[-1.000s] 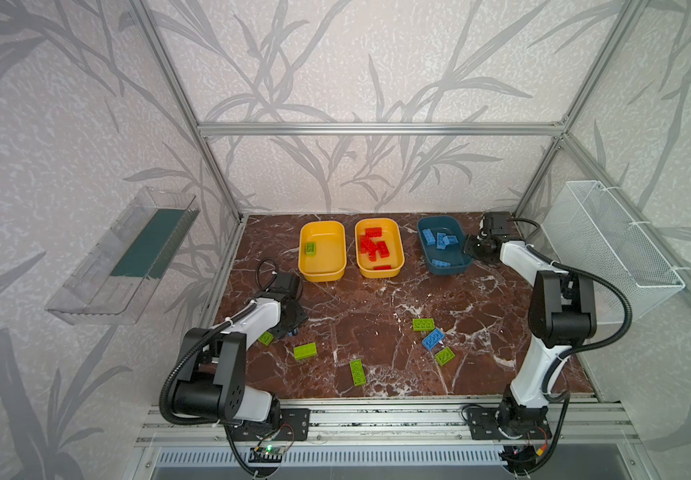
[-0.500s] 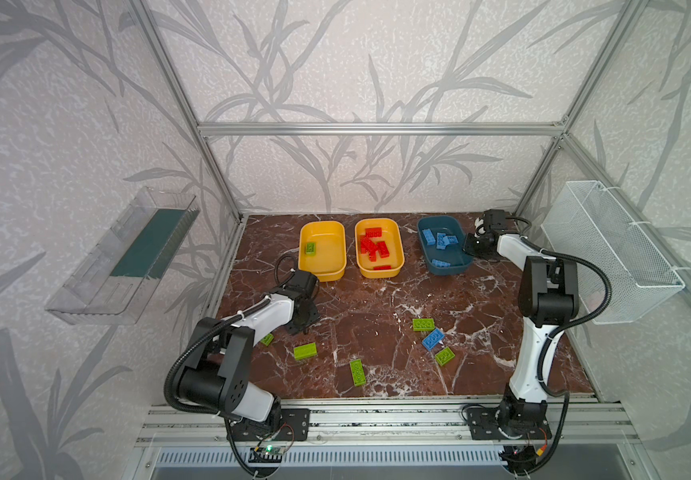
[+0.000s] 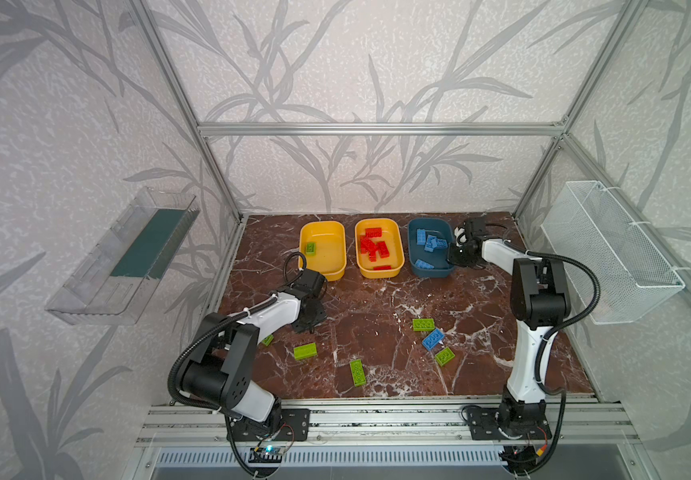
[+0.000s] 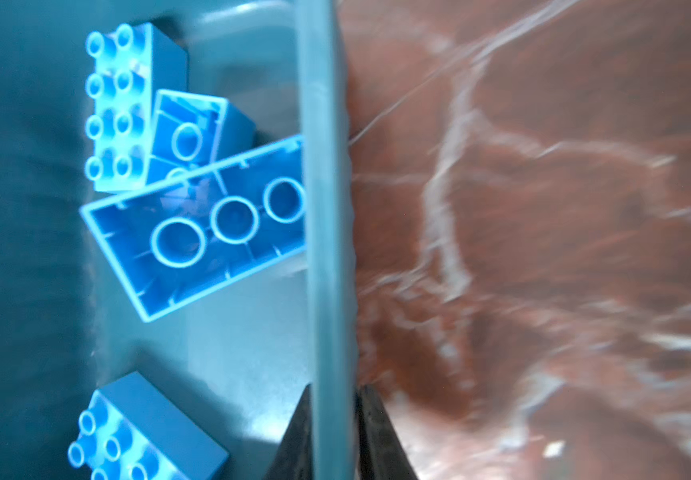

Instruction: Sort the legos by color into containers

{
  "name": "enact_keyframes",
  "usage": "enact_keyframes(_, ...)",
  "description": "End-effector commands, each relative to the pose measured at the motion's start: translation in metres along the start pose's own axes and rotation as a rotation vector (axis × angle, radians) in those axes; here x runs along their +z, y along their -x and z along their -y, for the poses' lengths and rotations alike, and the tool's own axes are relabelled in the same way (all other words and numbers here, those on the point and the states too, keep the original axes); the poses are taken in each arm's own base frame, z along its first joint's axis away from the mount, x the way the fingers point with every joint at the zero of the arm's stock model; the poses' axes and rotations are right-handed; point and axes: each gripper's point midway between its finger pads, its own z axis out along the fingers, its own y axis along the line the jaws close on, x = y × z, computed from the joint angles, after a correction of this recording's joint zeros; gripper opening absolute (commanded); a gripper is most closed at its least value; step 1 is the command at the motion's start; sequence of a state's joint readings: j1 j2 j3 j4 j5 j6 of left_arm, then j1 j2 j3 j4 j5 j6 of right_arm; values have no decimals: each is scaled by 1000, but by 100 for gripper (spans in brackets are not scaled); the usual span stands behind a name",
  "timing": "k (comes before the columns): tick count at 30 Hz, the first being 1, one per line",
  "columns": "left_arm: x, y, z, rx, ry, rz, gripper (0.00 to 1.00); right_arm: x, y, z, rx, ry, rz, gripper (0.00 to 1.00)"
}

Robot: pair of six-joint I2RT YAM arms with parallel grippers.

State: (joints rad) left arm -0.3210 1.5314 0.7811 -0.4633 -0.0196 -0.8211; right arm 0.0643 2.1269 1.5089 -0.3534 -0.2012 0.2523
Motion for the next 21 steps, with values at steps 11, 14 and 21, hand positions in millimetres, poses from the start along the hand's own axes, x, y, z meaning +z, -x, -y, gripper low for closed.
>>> enact_keyframes(11,-3,-10,-3,61,22,-33,47,-83,-17,-17,-28,-12,54,82)
enact_keyframes(14,-13,-5,-12,43,49,10,55,-102,-20,-22,-47,5,58,88)
enact_keyframes(21,-23,12,-28,9,92,43,78,-134,-35,-41,-56,85,67,93)
